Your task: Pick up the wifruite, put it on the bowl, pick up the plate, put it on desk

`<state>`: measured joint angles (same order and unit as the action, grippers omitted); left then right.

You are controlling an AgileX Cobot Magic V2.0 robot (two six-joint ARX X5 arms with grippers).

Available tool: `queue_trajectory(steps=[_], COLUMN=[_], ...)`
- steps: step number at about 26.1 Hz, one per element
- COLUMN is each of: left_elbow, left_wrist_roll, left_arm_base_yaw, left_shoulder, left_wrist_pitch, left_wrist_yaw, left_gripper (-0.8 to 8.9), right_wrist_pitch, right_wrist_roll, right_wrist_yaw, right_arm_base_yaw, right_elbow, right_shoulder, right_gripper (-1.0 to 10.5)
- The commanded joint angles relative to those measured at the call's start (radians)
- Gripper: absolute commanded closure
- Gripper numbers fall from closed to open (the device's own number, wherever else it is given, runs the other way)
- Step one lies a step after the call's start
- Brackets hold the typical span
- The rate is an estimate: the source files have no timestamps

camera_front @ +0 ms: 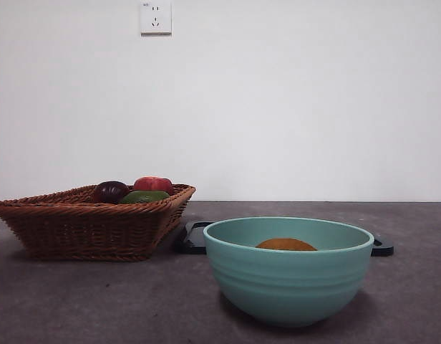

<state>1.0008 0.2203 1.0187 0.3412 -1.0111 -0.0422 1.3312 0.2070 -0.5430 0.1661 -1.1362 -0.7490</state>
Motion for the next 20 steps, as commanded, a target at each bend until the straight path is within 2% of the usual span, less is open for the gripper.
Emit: queue_trajectory(steps=[1,3,7,11,16,20], left_elbow=[0.01,0.01,0.01,0.01,0.01,0.01], left_wrist_roll=[0.001,0.001,0.001,0.002,0.001,0.001], left_arm_base_yaw=[0.008,0.008,0.008,0.008,0.008,0.008], left_shoulder=[0.002,0.002,0.002,0.002,0.002,0.002], left_wrist_pitch=[0.017,0.018,0.017,0.017,0.017,0.017], left_wrist_yaw=[0.002,0.002,0.002,0.002,0.002,0.002], left_gripper=[2.51,2.51,2.51,2.51,2.51,2.51], right_wrist_pitch=[-0.001,-0.009,-0.046,-0.117,-0.173,-0.187], right_wrist_roll=[-0.012,-0.008,-0.006,-0.008,-0.009,-0.016], right_wrist_yaw=[0.06,0.145,0.257,0.264,0.266,0.316], right_arm_base_yaw=[0.053,0.121,0.238,0.293,0.316,0.318], right_elbow=[-0.016,-0.016,-0.016,-0.016,-0.016,-0.016], right_shoulder=[-0.075,-0.16,-0.309,-0.409,-0.511,-0.587], right_gripper=[3.4,3.4,3.4,3.4,3.4,3.4])
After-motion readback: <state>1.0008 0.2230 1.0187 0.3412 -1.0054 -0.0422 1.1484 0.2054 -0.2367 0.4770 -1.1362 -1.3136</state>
